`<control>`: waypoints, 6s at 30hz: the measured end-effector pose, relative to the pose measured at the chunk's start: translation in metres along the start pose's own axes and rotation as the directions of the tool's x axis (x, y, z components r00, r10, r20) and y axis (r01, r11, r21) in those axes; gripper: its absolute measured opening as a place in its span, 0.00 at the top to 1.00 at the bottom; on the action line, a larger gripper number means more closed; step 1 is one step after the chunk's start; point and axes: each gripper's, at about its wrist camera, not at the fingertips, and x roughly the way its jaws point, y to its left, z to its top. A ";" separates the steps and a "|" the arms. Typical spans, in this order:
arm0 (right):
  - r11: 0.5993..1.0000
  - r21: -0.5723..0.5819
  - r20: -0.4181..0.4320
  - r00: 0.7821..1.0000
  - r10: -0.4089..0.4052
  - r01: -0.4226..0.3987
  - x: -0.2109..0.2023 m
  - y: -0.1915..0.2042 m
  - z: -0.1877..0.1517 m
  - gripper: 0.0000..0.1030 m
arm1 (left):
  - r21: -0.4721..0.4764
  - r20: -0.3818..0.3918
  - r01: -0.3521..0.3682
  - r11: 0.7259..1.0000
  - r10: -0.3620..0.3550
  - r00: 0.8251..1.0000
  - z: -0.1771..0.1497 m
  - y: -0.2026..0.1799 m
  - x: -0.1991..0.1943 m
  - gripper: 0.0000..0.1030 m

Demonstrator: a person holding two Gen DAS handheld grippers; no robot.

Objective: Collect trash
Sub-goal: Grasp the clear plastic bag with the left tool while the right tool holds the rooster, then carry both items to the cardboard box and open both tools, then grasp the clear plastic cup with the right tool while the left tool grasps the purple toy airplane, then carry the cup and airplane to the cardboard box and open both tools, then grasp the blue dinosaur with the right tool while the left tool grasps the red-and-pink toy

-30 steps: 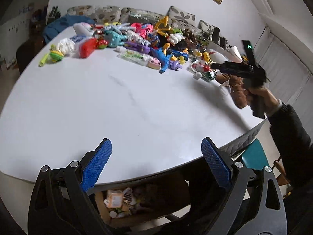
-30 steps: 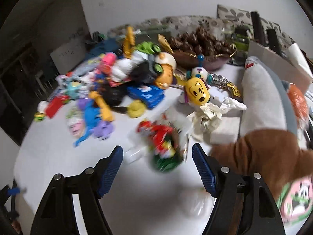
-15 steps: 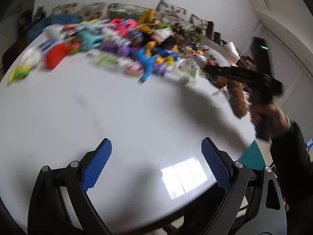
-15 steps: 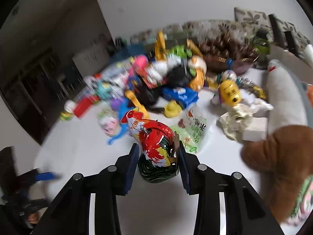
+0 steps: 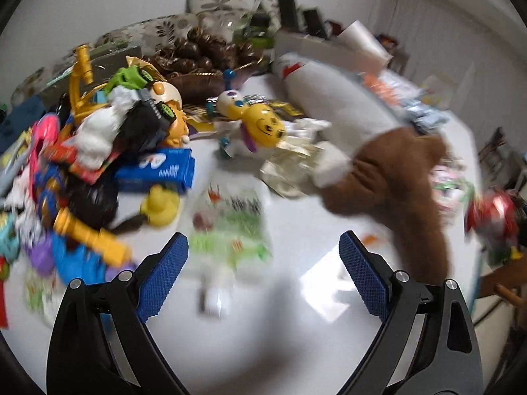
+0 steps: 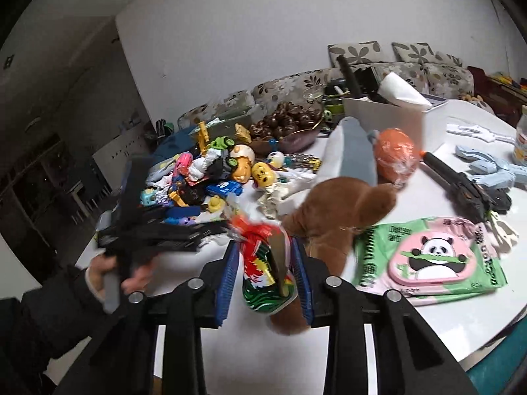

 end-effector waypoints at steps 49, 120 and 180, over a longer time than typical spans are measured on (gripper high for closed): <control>0.874 -0.154 -0.365 0.848 0.384 -0.462 -0.015 0.163 -0.114 0.58 | -0.141 0.183 -0.044 0.989 0.070 0.981 -0.247 0.011 -0.289 0.83; 0.914 -0.211 -0.256 0.922 0.290 -0.346 0.025 0.144 -0.081 0.67 | -0.249 0.021 -0.265 0.932 0.278 0.960 -0.216 0.010 -0.205 0.65; 0.946 -0.303 -0.398 0.917 -0.016 -0.115 0.330 0.215 0.040 0.47 | -0.523 -0.118 -0.399 0.753 0.400 0.909 -0.221 0.198 -0.187 0.18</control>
